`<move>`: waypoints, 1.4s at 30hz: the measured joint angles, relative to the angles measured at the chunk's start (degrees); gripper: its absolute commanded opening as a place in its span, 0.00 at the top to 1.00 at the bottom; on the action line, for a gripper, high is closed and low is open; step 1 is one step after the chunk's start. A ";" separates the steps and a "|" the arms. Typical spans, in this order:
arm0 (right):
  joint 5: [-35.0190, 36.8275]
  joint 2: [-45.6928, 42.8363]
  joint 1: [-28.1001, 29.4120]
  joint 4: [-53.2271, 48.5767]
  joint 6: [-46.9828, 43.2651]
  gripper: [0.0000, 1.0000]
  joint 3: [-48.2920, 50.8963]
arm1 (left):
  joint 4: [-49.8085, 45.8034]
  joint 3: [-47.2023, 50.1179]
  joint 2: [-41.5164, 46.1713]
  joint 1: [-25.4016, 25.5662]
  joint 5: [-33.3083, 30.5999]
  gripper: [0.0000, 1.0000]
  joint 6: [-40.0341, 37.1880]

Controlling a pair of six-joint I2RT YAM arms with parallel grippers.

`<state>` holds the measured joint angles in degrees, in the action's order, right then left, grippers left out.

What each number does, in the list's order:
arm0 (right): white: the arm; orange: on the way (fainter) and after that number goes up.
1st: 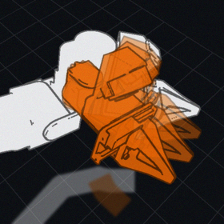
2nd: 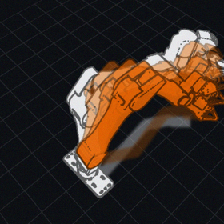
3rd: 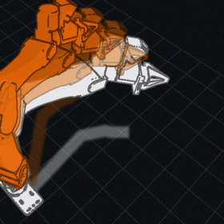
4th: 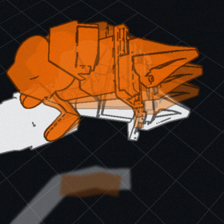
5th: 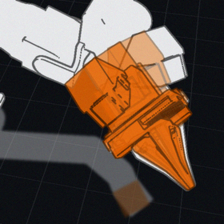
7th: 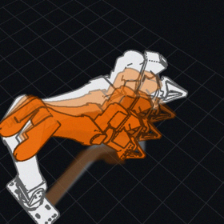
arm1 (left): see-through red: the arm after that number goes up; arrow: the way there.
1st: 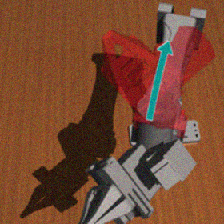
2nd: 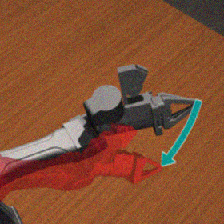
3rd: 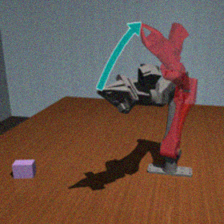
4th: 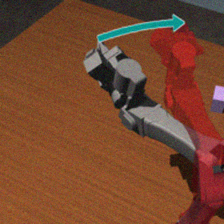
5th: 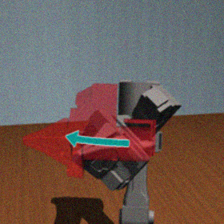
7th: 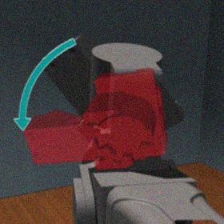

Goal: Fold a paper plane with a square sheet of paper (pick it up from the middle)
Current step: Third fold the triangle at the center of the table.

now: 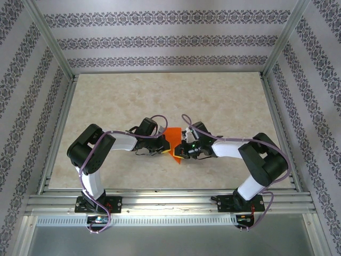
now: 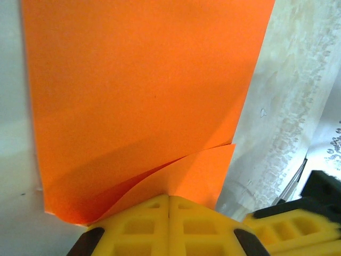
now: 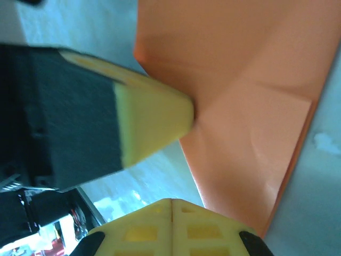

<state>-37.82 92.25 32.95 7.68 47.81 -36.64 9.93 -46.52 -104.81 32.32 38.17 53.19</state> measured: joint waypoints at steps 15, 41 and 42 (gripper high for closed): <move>-1.70 5.64 -0.81 1.62 -0.42 0.95 0.24 | -0.02 0.00 0.00 0.00 0.00 1.00 -0.02; -1.36 5.29 -0.81 2.47 -1.77 0.99 1.03 | -3.28 -0.46 1.77 4.42 -5.66 0.98 0.85; -1.29 5.27 -0.81 2.45 -1.88 0.99 1.03 | -3.28 -0.46 1.77 4.33 -5.68 0.98 0.85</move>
<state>-39.11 97.51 32.14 10.13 45.93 -35.62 6.66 -46.98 -103.04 36.64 32.49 54.04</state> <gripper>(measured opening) 0.049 0.062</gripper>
